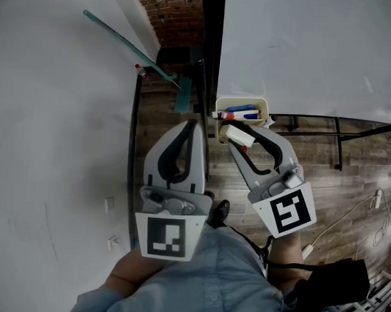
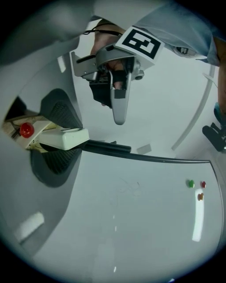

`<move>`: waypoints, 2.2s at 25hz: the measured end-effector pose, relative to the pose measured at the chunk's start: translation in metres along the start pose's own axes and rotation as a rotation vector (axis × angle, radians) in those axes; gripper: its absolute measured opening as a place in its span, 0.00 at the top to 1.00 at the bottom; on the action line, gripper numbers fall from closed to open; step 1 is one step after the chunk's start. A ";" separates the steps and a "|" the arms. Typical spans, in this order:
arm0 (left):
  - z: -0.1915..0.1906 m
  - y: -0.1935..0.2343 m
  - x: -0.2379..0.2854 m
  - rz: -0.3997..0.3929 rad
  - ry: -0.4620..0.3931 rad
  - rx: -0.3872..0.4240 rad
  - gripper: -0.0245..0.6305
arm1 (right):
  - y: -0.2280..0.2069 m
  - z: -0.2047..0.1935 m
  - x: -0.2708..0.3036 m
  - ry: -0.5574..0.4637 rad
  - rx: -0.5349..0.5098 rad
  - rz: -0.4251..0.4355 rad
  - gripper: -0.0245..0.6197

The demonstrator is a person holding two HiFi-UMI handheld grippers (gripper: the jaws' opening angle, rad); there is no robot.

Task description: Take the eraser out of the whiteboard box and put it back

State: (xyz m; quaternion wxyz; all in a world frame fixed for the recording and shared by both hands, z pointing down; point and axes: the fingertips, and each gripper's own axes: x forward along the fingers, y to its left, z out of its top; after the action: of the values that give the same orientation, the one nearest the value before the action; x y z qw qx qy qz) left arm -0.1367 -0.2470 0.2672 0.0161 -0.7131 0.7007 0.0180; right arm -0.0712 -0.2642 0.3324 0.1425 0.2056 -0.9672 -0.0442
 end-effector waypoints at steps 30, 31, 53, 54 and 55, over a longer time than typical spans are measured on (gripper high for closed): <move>0.059 -0.070 -0.073 -0.017 -0.143 0.081 0.96 | 0.018 0.087 -0.123 -0.267 -0.036 -0.124 0.75; 0.061 -0.070 -0.072 -0.019 -0.148 0.073 0.96 | 0.018 0.088 -0.123 -0.269 -0.037 -0.126 0.75; 0.044 -0.041 -0.043 -0.021 -0.106 0.029 0.96 | -0.003 0.058 -0.074 -0.180 0.016 -0.116 0.75; 0.042 -0.039 -0.040 -0.022 -0.100 0.025 0.96 | -0.004 0.056 -0.070 -0.174 0.017 -0.113 0.75; 0.040 -0.036 -0.038 -0.023 -0.095 0.023 0.96 | -0.004 0.054 -0.066 -0.167 0.018 -0.108 0.75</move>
State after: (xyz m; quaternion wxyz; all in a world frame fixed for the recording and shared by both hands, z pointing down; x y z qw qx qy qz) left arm -0.1012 -0.2067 0.2288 0.0577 -0.7191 0.6911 0.0434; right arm -0.0278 -0.2393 0.2628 0.0570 0.2542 -0.9636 -0.0602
